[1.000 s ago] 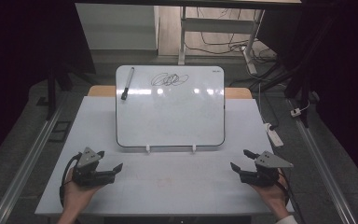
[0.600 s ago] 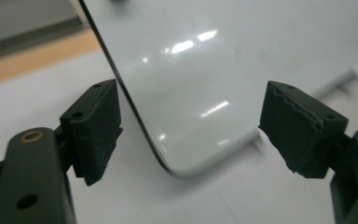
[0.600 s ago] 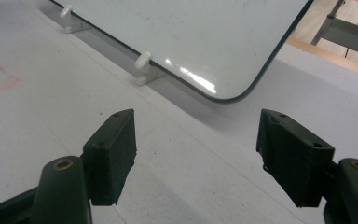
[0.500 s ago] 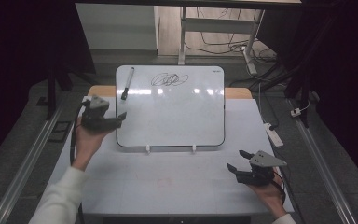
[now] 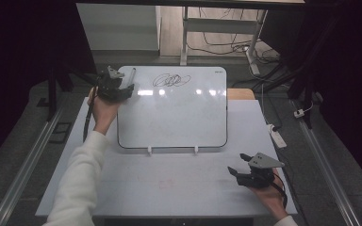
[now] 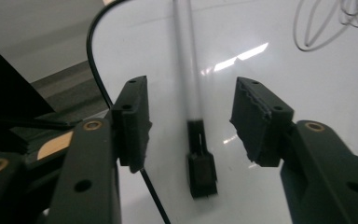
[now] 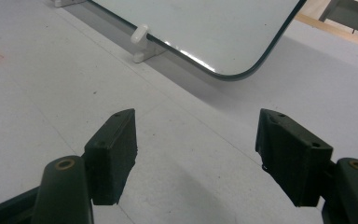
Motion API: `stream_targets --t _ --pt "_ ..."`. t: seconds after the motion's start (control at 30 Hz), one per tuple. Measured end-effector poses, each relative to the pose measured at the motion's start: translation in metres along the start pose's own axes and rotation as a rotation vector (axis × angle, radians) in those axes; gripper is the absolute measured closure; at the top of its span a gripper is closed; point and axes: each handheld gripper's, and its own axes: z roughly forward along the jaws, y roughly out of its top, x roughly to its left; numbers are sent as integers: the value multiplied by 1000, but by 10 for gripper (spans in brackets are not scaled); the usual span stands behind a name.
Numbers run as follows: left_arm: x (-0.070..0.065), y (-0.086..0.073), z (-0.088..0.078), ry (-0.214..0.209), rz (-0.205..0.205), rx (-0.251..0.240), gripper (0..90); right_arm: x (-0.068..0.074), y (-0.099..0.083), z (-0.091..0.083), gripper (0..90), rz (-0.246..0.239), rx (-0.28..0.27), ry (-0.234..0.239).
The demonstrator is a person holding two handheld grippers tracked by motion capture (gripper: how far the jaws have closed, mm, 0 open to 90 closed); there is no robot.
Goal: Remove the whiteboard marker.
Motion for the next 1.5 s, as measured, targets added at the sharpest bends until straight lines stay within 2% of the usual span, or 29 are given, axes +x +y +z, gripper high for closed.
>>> stream_targets --t 0.1,0.27,0.4,0.47,0.6,0.67,0.83,0.93,1.0,1.03,1.07,1.2,1.23,1.33,1.43,1.5 --pt "0 5 7 10 3 -2 540 0 0 0 290 -1 2 -4" --pt "-3 8 12 25 43 12 651 -1 -1 1 293 2 11 -11" --pt "-4 8 15 35 49 32 704 -1 -2 2 293 1 18 -16" --pt "-6 8 16 55 69 37 732 -1 -1 1 295 1 15 -19" --pt "-6 8 17 43 52 37 790 -1 -1 1 298 3 13 -27" --pt "-5 8 18 17 26 32 804 -1 -1 1 299 3 14 -27" --pt "-7 8 16 17 29 25 822 0 -1 1 301 -3 13 -31" --pt "-7 8 10 -1 34 12 823 0 -1 1 301 0 12 -30" --pt "-8 6 1 -36 33 -15 824 0 0 1 301 3 9 -26" --pt "-11 3 -10 -85 29 -49 824 1 0 1 301 5 3 -20" --pt "-11 3 -10 -85 29 -49 823 1 0 1 301 5 3 -20" --pt "-26 -8 -32 -196 32 -107 823 4 3 2 307 9 -24 5" --pt "-31 -11 -37 -222 37 -119 823 7 7 2 309 18 -38 32" --pt "-51 -25 -50 -314 43 -154 823 11 13 3 316 22 -49 55" --pt "-75 -38 -60 -383 69 -170 823 21 27 5 319 51 -83 114" --pt "-91 -45 -65 -427 79 -179 823 24 31 6 319 53 -94 126"
